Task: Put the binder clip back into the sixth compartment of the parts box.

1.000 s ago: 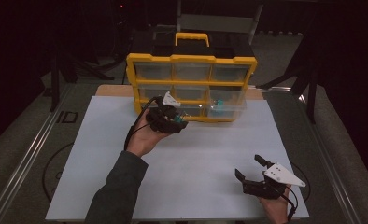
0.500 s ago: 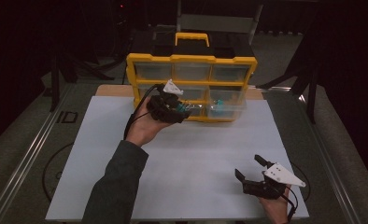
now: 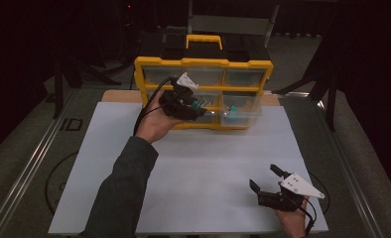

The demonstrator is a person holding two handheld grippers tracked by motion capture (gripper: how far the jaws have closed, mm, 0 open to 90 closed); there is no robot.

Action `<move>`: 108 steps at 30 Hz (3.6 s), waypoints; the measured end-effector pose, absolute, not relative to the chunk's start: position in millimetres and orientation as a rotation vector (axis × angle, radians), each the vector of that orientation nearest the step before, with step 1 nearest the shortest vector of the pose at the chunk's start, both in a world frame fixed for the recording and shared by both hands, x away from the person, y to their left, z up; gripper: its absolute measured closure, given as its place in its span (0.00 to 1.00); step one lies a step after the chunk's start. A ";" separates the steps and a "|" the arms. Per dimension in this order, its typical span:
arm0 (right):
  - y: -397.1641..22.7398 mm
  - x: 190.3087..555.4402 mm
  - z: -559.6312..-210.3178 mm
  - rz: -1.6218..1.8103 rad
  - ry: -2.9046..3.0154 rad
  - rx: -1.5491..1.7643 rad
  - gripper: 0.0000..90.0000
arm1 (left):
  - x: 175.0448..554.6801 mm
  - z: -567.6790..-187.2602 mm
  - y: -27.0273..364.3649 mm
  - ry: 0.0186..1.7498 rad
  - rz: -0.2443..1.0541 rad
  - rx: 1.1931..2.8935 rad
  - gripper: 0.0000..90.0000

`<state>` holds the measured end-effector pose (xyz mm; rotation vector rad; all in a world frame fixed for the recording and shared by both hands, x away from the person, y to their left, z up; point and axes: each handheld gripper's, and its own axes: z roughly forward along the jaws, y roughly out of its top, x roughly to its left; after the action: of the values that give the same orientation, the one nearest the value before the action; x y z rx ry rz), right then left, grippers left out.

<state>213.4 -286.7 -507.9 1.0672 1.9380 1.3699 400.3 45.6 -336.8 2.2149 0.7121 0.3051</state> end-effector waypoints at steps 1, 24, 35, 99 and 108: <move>-286.7 213.4 -507.9 1.370 1.939 1.067 0.10 | 401.6 -336.1 44.7 0.714 0.309 2.215 0.56; -286.7 213.8 -508.0 1.373 1.937 1.067 0.10 | 422.2 -329.9 27.5 0.728 0.310 2.188 0.56; -286.2 213.8 -507.9 1.374 1.937 1.066 0.10 | 426.1 -323.3 13.4 0.717 0.316 2.172 0.56; -287.0 213.9 -508.0 1.386 1.930 1.074 0.10 | 441.9 -347.5 -81.2 0.676 0.261 2.226 0.56; -287.0 213.7 -507.9 1.385 1.930 1.074 0.10 | 442.1 -349.9 -87.1 0.682 0.253 2.223 0.56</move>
<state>213.7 -287.0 -507.9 1.0737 1.9297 1.3855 442.1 -87.1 -349.9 2.2228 0.6815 0.2530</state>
